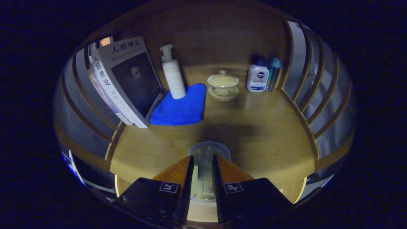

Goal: Pull open the drawer, take out the items inside it, and place them on the countertop above the cabinet.

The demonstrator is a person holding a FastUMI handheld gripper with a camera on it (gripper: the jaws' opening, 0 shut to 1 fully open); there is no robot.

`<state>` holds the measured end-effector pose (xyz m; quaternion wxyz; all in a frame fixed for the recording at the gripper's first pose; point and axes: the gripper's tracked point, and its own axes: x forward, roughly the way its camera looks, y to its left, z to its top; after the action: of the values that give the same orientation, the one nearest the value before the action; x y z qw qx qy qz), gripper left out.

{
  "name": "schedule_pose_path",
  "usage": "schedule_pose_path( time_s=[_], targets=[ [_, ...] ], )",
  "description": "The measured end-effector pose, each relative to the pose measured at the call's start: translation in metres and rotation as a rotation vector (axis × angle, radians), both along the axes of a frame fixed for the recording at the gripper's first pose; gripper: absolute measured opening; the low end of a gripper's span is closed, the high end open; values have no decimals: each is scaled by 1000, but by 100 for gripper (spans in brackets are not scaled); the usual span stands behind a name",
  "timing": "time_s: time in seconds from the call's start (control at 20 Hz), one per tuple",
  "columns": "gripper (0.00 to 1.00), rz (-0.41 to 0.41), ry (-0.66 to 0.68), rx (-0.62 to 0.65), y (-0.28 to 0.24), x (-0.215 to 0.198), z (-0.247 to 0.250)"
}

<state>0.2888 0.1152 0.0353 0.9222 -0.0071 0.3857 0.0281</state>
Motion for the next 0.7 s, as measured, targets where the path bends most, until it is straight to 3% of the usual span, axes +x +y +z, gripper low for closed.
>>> schedule_pose_path(
  time_s=[0.4,0.7],
  targets=[
    [48,-6,-99,-24,-2,-9,12],
    [48,30,-195,-37,-1,-28,27]
  ],
)
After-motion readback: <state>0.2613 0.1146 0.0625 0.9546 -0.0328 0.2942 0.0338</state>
